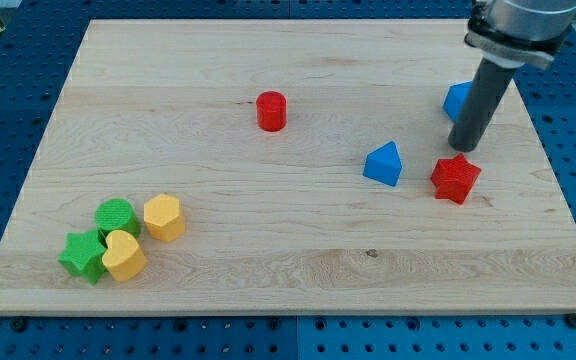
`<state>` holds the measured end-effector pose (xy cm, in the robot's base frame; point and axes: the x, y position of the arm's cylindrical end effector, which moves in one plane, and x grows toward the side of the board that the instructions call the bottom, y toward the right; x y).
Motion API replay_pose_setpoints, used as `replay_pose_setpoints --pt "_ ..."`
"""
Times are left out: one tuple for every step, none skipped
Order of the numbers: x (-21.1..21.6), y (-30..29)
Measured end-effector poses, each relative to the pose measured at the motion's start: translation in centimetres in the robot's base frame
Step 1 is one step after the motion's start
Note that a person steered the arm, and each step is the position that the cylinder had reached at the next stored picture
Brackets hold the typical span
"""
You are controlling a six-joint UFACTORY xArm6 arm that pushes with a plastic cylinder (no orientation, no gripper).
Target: Nudge the blue cube a bit down
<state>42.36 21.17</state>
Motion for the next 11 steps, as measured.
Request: replay_pose_setpoints --pt "-2.2 2.9" --pt "-3.8 4.3" --pt "-6.1 5.2" --pt "-8.0 5.1" --pt "-8.2 4.6" --pt "-8.2 3.2" --pt "-8.2 2.3" --pt "-7.8 2.3" --pt "-7.2 2.6" --pt "-7.0 2.6" --pt "-5.7 2.6"
